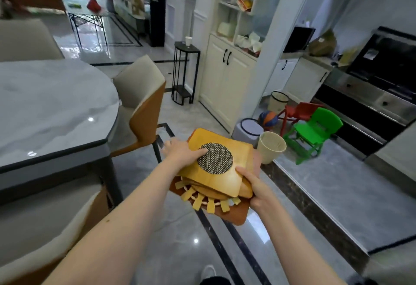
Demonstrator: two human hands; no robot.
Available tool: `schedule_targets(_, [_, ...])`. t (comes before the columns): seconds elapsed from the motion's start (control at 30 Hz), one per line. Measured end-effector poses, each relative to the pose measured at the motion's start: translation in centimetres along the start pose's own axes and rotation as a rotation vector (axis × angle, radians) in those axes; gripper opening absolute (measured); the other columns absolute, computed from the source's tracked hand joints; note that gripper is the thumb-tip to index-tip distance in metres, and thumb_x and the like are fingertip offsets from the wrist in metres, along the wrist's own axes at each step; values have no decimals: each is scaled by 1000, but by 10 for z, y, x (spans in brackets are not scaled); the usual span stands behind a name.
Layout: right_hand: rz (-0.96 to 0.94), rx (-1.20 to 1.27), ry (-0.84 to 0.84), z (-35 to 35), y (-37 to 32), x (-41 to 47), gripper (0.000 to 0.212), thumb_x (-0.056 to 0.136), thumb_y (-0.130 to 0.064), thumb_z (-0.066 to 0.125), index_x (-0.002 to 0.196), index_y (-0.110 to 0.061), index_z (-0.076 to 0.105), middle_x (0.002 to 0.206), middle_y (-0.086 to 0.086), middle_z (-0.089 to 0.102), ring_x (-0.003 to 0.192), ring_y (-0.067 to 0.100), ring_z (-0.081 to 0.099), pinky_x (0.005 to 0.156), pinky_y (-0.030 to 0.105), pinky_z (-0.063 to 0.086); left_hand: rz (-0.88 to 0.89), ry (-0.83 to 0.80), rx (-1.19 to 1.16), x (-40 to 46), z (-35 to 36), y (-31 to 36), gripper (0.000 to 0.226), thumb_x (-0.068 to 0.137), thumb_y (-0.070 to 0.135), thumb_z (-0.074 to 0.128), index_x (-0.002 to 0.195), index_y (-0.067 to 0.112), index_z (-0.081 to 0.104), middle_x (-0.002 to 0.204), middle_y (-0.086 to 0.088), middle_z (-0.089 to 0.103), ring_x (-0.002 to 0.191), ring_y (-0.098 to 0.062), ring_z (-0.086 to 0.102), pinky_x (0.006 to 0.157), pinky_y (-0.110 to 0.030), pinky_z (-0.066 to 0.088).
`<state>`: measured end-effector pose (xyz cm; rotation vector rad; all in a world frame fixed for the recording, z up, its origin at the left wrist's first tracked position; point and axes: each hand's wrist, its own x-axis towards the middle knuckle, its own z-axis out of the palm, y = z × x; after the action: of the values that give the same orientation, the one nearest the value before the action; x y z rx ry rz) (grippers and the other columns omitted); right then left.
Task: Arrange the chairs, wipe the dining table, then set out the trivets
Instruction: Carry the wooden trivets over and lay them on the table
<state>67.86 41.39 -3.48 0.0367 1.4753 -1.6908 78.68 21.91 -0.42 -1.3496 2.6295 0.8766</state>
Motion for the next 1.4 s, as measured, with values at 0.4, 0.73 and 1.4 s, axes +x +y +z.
schedule_targets(0.4, [78,-177,-341,83,-136,215,39,86,-9,64,125,-8,58,90,6,75,75,19,73,55,28,57,-260,139,-508,166,-71,30,66,81,53,66,121,1,55,126,-15,56,115,-31,54,89,-34,45])
schedule_targets(0.73, [157,-358,-553,213,-170,344,68,67,-22,75,131,-11,54,114,13,69,100,29,67,73,38,58,-466,362,-696,270,-134,-29,78,75,51,73,128,0,50,130,-15,54,116,-30,53,84,-32,42])
schedule_targets(1.4, [233,-440,-640,398,-298,621,36,81,-17,71,115,-14,60,106,12,70,95,28,66,79,41,53,-596,483,-807,564,-253,-39,76,75,50,73,130,4,48,133,-12,51,119,-30,49,87,-35,42])
